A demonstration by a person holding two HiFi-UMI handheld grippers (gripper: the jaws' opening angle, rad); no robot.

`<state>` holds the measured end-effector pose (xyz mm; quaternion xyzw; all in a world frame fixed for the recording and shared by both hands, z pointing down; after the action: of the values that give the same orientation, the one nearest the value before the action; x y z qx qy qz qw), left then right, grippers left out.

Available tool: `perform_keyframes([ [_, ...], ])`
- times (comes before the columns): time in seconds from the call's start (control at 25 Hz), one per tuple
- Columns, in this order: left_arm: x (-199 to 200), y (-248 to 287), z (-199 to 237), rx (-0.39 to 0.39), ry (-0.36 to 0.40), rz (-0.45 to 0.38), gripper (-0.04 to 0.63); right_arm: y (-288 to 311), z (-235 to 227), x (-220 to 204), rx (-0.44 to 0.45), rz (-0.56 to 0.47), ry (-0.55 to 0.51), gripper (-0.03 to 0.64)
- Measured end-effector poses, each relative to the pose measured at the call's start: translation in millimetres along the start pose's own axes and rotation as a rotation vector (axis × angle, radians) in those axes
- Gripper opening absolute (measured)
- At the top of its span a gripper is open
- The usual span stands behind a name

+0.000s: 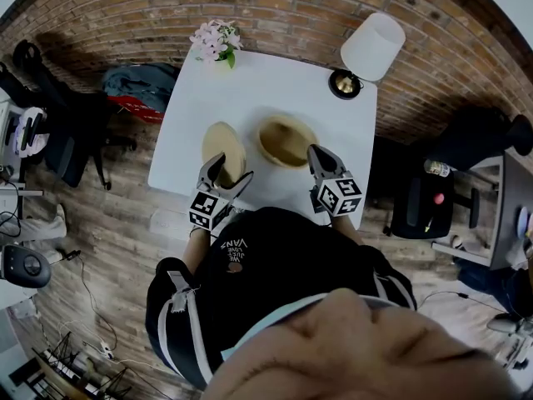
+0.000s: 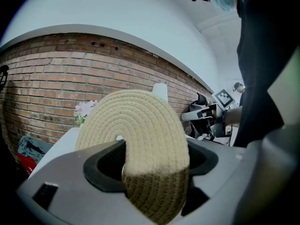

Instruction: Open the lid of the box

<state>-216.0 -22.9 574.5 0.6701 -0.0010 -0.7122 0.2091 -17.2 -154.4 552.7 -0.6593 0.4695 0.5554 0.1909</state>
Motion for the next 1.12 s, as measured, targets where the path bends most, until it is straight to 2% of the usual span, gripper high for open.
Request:
perform_keyframes([
  [0.32,7,-1,8,0.000,0.006,-0.016,0.367,-2,-7,8,-0.045,-0.014,0.001,0.003],
  [0.68,13,0,13,-0.006,-0.012,-0.041,0.367,-1,-3,11,-0.052,-0.011,-0.002,0.003],
  [1.12,13,-1,15,-0.020,-0.012,-0.033,0.367,5,2,8,-0.052,-0.001,0.000,0.003],
])
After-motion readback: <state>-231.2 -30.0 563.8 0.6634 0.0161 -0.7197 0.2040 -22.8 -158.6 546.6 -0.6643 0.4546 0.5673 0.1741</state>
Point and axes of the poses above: the fingertips, and each gripper's own axes: y forward along the fingers, z to its left, x out of its top, the point moved 4 cm from there along -y, backward along the fingers, and after that the axes turned 3 degrees about x, right-handed, at the moved point
